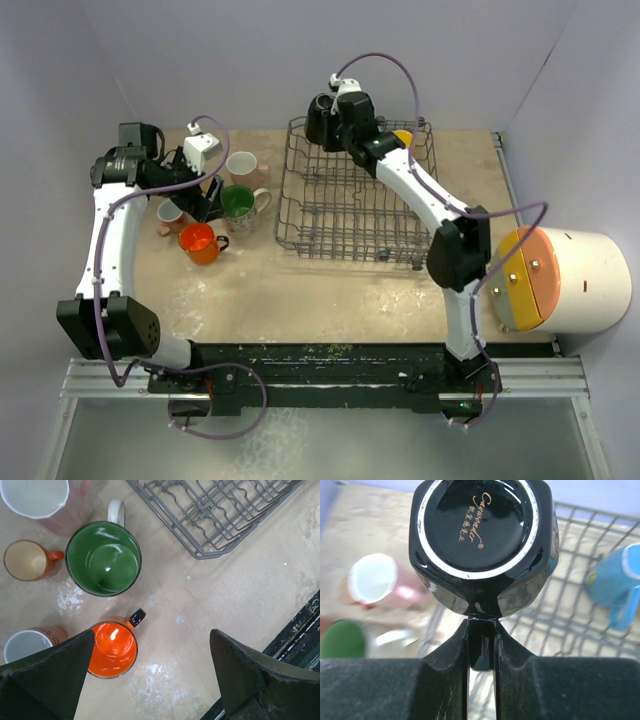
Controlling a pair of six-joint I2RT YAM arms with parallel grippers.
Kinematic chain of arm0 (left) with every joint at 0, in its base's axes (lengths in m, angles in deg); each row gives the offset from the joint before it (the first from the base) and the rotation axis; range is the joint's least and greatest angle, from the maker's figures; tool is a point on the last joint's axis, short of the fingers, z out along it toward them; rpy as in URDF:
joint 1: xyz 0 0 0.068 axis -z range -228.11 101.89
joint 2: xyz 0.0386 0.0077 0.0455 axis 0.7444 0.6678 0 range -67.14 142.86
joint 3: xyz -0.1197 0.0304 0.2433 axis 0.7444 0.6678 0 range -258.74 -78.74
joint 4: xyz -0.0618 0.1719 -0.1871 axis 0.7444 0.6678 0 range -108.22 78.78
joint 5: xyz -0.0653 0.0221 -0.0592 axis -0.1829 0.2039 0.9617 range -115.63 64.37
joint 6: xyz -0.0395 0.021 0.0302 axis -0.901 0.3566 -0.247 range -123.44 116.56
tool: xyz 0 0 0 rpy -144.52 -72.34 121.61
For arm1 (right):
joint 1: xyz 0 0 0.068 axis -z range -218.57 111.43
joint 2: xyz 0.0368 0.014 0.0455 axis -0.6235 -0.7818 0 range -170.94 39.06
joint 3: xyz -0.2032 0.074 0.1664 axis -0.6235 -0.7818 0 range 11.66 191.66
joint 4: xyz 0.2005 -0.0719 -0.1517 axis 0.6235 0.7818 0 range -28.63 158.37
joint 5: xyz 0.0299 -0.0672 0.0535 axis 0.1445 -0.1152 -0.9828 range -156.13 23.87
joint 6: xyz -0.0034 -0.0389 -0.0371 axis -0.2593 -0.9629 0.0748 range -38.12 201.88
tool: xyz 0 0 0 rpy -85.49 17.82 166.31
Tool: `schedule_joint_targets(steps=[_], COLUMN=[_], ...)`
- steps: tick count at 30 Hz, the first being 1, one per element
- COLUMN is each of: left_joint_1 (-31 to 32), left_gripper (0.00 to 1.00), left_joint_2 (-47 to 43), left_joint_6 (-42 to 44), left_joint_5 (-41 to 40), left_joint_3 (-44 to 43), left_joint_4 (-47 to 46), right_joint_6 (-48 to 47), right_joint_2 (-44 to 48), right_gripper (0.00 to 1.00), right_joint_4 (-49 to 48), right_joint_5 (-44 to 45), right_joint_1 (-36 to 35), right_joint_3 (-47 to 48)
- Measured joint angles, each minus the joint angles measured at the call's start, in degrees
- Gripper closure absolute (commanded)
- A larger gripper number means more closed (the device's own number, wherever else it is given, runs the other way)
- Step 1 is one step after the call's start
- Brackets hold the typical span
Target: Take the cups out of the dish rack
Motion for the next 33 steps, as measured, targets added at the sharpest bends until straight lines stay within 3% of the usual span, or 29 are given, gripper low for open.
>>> schedule_joint_targets(steps=[10, 18, 25, 33], left_joint_1=[0.0, 0.0, 0.0, 0.1], left_gripper=[0.0, 0.04, 0.05, 0.1], left_joint_2=[-3.6, -4.8, -7.6, -11.3], left_joint_6=[0.8, 10.1, 14.9, 20.1], left_joint_5=[10.5, 17.1, 22.1, 28.8], left_joint_3=[7.7, 9.9, 9.9, 9.9], left_joint_4=[-7.3, -5.8, -3.3, 3.3], right_joint_6=[23.6, 49.2, 67.8, 80.2], right_joint_2=[27.7, 37.1, 37.3, 40.1], right_gripper=[1.0, 1.0, 1.0, 1.0], right_joint_4=[-7.3, -25.2, -44.7, -59.8], right_joint_5=[-17.8, -30.5, -33.9, -30.0], right_joint_1=[-2.1, -4.1, -9.3, -14.7], right_joint_3=[-32.4, -57.9, -67.4, -73.0])
